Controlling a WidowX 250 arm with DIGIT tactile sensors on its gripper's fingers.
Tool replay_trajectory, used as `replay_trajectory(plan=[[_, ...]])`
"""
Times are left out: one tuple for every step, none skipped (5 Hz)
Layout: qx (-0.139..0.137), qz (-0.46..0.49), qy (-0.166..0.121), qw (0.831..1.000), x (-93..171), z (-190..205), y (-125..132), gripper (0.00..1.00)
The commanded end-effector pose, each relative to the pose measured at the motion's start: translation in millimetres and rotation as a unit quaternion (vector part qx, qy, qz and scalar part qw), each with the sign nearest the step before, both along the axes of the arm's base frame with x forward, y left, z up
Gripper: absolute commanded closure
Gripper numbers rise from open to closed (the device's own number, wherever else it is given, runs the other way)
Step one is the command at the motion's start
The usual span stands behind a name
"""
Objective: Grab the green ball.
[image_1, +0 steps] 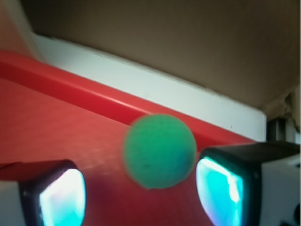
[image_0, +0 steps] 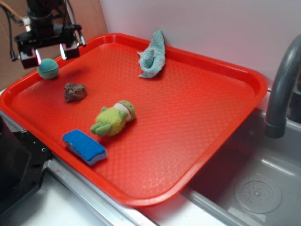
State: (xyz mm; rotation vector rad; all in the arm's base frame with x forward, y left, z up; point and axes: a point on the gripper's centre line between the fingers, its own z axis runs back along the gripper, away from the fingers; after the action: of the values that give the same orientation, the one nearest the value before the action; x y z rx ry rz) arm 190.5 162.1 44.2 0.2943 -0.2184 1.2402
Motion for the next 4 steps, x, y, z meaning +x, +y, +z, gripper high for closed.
replay_trajectory(plan=[[-0.007, 0.030, 0.015, 0.999, -4, -20, 19, 1.00], [0.000, 0.027, 0.013, 1.000, -3, -13, 14, 1.00], [0.007, -0.020, 0.013, 1.000, 3, 13, -10, 1.00], [0.028, -0.134, -0.012, 0.990, 15, 62, -58, 1.00]])
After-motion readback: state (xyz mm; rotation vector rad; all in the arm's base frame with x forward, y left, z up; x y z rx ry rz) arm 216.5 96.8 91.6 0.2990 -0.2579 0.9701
